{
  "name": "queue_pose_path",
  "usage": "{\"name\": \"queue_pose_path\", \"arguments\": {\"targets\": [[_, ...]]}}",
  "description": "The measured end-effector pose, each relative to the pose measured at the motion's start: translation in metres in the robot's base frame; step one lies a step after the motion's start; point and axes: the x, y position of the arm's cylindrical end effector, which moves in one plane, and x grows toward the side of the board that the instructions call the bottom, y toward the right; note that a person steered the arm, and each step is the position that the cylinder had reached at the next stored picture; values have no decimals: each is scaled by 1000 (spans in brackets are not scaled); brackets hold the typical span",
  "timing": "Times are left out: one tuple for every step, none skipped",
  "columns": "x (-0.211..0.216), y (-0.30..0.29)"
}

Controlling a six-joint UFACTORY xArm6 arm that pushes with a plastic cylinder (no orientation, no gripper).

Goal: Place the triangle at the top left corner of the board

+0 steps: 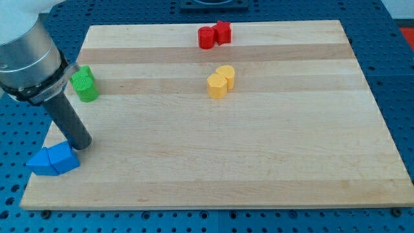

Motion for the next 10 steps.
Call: {"name": "queue_pose_path", "arguments": {"targets": [[-2,0],[-26,0],[-38,-43],[-35,-74],[-26,-74],[30,-74],[59,-66],[59,-20],[55,33],[55,-2]]}}
